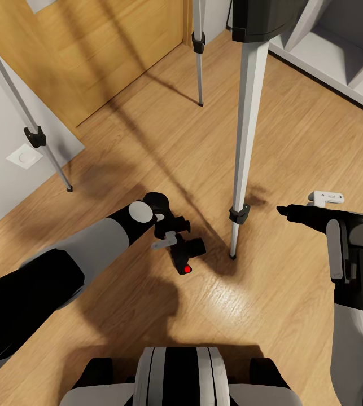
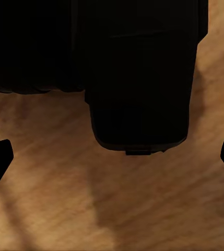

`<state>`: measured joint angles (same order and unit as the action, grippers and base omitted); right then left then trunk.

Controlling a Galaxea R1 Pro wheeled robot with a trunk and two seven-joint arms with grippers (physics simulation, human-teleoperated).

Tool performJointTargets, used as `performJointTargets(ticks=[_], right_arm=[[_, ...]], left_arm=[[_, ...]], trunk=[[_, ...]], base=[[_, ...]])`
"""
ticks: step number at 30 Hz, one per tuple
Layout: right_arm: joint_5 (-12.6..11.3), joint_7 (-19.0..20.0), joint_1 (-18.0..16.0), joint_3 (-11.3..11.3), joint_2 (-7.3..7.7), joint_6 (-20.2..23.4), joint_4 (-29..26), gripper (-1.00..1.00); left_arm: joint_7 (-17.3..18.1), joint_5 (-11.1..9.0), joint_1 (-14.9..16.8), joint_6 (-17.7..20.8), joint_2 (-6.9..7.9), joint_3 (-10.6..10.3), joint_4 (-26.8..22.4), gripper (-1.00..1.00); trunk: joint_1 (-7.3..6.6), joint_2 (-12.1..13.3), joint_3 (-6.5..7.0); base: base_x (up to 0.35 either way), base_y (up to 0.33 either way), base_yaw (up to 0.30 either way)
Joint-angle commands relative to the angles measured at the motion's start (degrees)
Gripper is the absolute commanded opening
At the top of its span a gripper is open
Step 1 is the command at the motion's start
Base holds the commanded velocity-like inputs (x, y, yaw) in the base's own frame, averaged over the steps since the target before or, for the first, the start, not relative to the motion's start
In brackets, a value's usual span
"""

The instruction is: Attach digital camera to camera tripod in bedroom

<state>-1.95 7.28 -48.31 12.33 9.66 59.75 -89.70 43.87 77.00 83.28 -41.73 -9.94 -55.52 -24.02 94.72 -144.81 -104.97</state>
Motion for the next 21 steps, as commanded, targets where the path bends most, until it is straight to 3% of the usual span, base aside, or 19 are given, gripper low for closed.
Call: performJointTargets(ticks=[1,21], right_arm=[[-0.2,0.1,0.0,0.1,0.01,0.3,0.0,1.00],[-0.2,0.1,0.0,0.1,0.01,0.3,0.0,1.00]], left_arm=[[0.0,0.1,0.0,-0.1,0.01,-0.2,-0.1,1.00],[-0.1,0.1,0.0,-0.1,0.01,-0.1,0.0,1.00]], trunk=[[-0.01,0.0,-0.03],[-0.01,0.0,-0.03]], base=[[0.000,0.000,0.000],[0.000,0.000,0.000]])
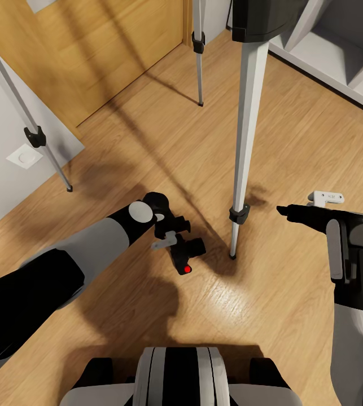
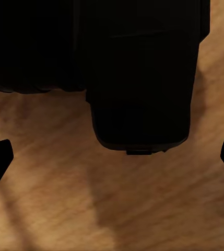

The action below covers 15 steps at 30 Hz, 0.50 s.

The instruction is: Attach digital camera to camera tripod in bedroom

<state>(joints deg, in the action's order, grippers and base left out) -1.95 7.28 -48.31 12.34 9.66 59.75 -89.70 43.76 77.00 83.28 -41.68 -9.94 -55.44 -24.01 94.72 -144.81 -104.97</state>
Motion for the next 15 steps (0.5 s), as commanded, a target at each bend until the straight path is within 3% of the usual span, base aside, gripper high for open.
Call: performJointTargets(ticks=[1,15], right_arm=[[-0.2,0.1,0.0,0.1,0.01,0.3,0.0,1.00],[-0.2,0.1,0.0,0.1,0.07,0.3,0.0,1.00]], left_arm=[[0.0,0.1,0.0,-0.1,0.01,-0.2,0.0,1.00],[-0.4,0.0,-0.3,-0.1,0.08,-0.1,0.8,1.00]], trunk=[[-0.01,0.0,-0.03],[-0.01,0.0,-0.03]], base=[[0.000,0.000,0.000],[0.000,0.000,0.000]])
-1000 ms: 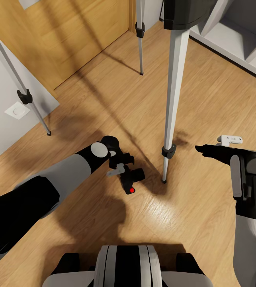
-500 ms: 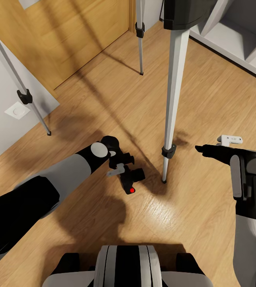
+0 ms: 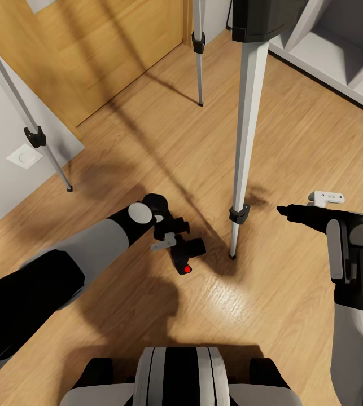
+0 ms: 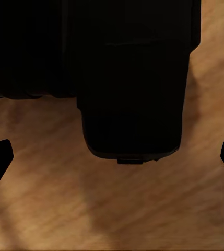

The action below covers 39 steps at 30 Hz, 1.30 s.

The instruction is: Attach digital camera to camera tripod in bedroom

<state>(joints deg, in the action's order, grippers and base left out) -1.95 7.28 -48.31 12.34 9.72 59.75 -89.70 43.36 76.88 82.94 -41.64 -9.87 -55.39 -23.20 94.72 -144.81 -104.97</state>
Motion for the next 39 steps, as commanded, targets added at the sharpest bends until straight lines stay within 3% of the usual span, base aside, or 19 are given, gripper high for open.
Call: performJointTargets(ticks=[1,20,39], right_arm=[[-0.2,0.1,0.0,0.1,0.01,0.3,0.0,1.00],[-0.2,0.1,0.0,0.1,0.03,0.3,-0.1,1.00],[-0.2,0.1,0.0,0.1,0.03,0.3,-0.1,1.00]], left_arm=[[-0.1,0.1,0.0,-0.1,0.01,-0.2,0.2,1.00],[-4.9,0.2,-1.0,-0.1,0.02,-0.2,3.5,1.00],[-6.1,0.2,-1.8,-0.1,0.09,-0.3,4.0,1.00]], trunk=[[-0.01,0.0,-0.03],[-0.01,0.0,-0.03],[-0.01,0.0,-0.03]], base=[[0.000,0.000,0.000],[0.000,0.000,0.000],[0.000,0.000,0.000]])
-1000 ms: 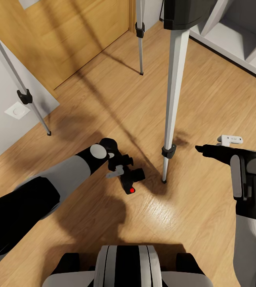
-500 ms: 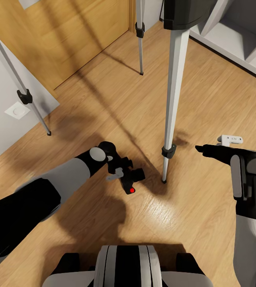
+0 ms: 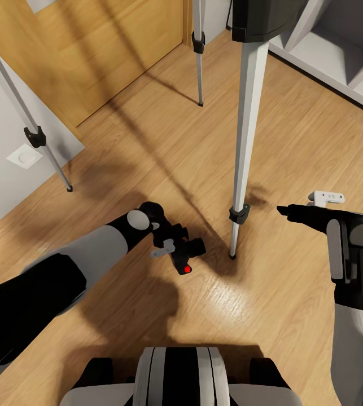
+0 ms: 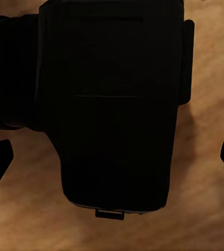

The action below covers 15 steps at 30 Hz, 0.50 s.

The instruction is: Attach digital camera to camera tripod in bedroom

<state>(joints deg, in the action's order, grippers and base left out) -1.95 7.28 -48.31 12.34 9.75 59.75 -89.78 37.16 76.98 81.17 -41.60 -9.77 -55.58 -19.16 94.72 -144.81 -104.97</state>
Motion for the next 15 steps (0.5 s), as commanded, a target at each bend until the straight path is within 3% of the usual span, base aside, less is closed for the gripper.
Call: performJointTargets(ticks=[1,15], right_arm=[[-0.2,0.1,0.0,0.1,0.01,0.3,0.0,1.00],[-0.2,0.1,0.0,0.1,0.01,0.3,0.0,1.00]], left_arm=[[0.0,0.1,0.0,-0.1,0.00,-0.1,0.0,1.00],[-0.1,0.2,-0.7,-0.1,0.02,-0.1,0.0,1.00]], trunk=[[-0.01,0.0,-0.03],[-0.01,0.0,-0.03]], base=[[0.000,0.000,0.000],[0.000,0.000,0.000]])
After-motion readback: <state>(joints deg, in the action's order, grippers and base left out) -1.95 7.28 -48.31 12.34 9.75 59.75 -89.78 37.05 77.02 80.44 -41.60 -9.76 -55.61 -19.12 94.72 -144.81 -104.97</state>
